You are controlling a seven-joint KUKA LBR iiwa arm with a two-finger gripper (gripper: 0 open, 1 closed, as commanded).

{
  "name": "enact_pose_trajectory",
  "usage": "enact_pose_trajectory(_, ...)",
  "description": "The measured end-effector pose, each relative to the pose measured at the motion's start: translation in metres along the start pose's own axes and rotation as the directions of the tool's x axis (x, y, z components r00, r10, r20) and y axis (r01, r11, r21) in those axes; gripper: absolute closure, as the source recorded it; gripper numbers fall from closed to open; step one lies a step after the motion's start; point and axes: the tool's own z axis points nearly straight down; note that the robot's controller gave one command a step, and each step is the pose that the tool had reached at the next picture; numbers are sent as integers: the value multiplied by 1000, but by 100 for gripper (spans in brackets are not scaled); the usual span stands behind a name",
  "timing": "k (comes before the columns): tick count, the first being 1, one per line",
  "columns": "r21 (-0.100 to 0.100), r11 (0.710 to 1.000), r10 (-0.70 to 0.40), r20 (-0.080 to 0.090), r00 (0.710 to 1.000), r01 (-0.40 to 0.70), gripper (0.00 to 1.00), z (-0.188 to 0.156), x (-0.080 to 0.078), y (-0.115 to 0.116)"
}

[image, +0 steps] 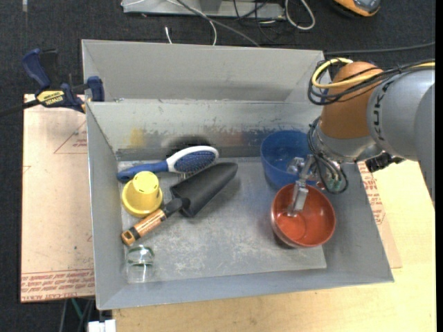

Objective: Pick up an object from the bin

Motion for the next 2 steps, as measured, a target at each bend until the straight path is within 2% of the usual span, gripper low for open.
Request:
enact_pose_trajectory(1, 0, 1000, 0, 0, 1000, 0, 100, 0, 0, 0)
enact_pose_trajectory(2, -1, 1000, 1, 3, 1000, -1, 100, -42, 5, 0)
